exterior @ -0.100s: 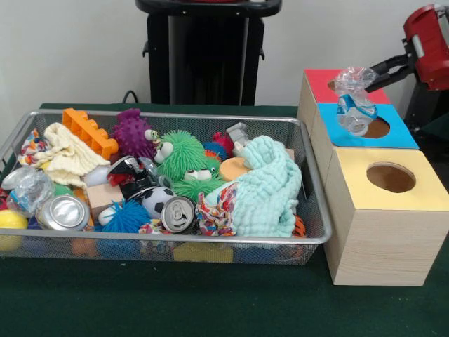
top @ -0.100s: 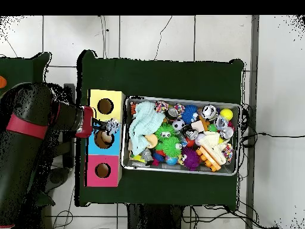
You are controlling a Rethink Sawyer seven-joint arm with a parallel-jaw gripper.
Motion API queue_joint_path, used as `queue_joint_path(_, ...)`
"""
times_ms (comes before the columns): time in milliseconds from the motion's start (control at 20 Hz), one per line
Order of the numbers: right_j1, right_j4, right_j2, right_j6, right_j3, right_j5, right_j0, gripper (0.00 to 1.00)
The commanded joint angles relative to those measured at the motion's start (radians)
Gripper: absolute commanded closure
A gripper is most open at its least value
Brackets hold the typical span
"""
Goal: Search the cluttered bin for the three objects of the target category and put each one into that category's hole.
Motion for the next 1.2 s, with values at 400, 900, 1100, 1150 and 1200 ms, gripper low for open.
queue_joint_path(400,0.022,0.077,0.012,0.354,-0.122,0.107,-0.024,1.00)
queue_joint_path(900,0.025,0.005,-0.079,0.315,-0.161,0.164,-0.018,1.00)
queue_joint_path(1100,0.015,-0.016,-0.109,0.305,-0.139,0.150,0.004,1.00)
queue_joint_path(1150,0.008,-0.019,-0.107,0.297,-0.125,0.144,0.009,1.00)
queue_joint_path(1200,-0.011,-0.028,-0.094,0.277,-0.091,0.124,0.021,1.00)
